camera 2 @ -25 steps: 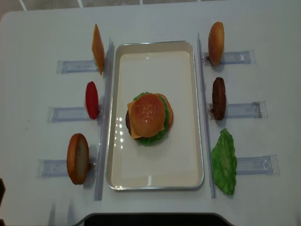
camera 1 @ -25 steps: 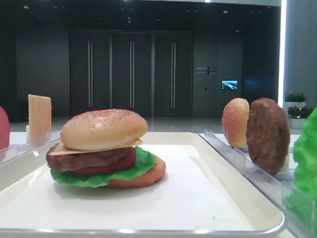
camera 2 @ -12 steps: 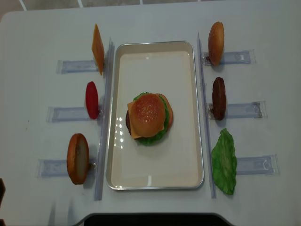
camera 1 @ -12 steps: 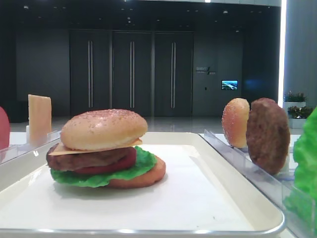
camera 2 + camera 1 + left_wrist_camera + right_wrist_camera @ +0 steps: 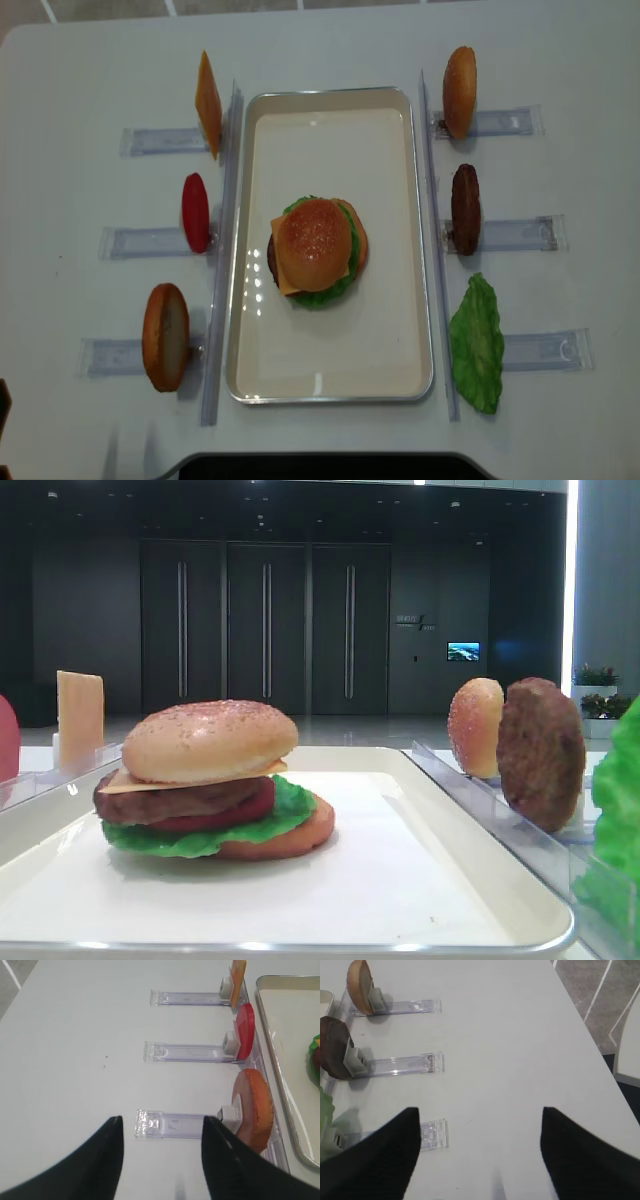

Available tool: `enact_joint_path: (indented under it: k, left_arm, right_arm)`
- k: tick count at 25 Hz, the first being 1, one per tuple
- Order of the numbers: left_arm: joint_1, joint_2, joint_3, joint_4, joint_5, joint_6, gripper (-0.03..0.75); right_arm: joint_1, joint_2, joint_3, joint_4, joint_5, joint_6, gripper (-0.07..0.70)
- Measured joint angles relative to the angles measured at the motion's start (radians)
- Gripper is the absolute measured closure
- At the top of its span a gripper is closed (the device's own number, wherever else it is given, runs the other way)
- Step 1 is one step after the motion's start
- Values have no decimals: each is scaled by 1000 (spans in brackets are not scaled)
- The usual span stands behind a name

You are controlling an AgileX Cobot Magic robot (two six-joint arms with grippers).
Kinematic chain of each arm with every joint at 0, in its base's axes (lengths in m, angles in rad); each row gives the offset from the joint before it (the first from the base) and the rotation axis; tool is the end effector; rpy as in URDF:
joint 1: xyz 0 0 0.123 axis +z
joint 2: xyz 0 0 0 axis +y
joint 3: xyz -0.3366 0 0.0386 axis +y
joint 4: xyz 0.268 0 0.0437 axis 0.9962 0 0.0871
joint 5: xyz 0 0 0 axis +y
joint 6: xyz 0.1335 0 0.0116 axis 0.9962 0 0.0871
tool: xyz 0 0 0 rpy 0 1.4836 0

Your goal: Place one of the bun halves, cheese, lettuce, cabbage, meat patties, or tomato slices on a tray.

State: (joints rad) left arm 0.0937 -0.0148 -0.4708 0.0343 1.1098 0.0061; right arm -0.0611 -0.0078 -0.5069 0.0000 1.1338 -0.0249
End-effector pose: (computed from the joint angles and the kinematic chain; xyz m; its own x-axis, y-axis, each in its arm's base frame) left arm -0.0058 0.0036 0.2518 -0.5116 -0.0266 -0.8588 -0.1089 0.9935 0.0341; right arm -0.0097 0.0006 0.2609 -0.5076 0.0061 -0.8616 0.0484 0.9986 -0.0215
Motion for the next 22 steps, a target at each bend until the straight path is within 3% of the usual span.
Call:
enact_joint_path:
  k: [22]
  left_arm:
    - [0,0,0,0,0,0,326]
  right_arm:
    - [0,0,0,0,0,0,149]
